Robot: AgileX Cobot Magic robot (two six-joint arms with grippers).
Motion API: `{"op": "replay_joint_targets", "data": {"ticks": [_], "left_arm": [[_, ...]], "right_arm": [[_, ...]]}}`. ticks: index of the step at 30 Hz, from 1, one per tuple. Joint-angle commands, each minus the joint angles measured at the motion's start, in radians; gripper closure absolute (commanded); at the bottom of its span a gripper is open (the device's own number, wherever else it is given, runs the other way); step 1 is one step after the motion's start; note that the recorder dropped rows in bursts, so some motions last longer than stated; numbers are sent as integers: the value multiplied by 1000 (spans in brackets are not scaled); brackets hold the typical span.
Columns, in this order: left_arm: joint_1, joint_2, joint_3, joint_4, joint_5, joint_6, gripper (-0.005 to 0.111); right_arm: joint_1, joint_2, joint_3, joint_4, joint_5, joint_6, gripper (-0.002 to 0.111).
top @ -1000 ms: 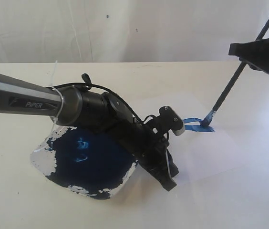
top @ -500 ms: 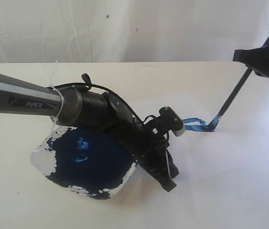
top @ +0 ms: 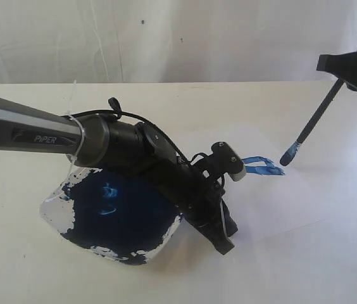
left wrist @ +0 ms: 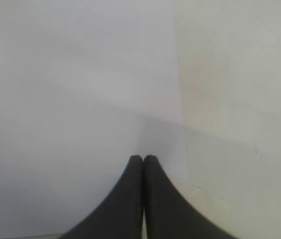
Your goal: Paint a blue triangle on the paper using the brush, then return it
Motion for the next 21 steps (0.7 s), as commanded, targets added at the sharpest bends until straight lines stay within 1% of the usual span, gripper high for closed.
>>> {"op": "replay_joint_targets", "data": {"ticks": [1,9,21], "left_arm": [[0,1,1,-12,23,7,107],[0,1,1,-12,23,7,107],[0,1,1,-12,26,7,107]], "right_arm": [[0,25,-32,-9,-23,2,108],[0,97,-93,-6,-73,0,108],[0,148,-141,-2,-73,0,108]]}}
